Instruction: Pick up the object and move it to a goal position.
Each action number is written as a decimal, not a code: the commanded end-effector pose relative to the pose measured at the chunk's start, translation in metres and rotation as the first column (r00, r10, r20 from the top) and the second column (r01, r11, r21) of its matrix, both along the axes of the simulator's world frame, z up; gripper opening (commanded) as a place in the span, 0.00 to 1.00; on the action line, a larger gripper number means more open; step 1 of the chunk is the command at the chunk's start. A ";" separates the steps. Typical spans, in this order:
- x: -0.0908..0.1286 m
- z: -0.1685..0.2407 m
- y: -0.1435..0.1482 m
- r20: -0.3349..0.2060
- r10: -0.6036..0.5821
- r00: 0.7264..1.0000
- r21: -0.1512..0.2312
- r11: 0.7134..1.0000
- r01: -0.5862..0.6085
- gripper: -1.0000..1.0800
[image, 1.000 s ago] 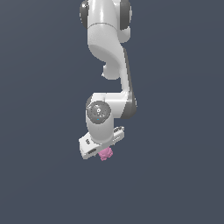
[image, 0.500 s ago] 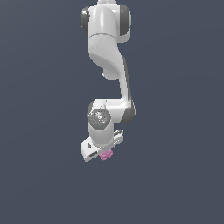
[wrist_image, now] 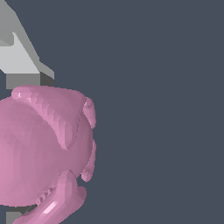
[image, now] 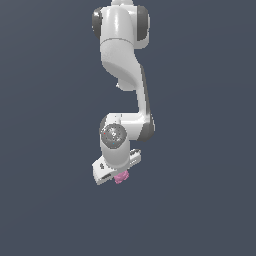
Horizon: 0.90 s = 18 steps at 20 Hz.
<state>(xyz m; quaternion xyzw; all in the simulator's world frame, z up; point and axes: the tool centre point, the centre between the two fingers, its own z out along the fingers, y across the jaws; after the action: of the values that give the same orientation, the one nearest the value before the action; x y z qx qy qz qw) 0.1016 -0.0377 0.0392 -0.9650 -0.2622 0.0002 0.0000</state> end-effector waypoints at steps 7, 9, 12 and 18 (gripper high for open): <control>0.001 0.013 0.010 0.000 0.000 1.000 0.000 1.000 0.000 0.00; 0.002 0.024 0.018 0.000 0.000 1.000 0.000 1.000 0.000 0.00; 0.003 0.045 0.035 0.000 0.000 1.000 0.000 1.000 0.000 0.00; 0.008 0.098 0.076 0.000 0.000 1.000 0.000 1.000 0.000 0.00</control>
<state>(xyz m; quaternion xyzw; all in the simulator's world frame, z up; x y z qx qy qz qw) 0.1086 0.0275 0.1235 -0.9650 -0.2622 0.0001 0.0000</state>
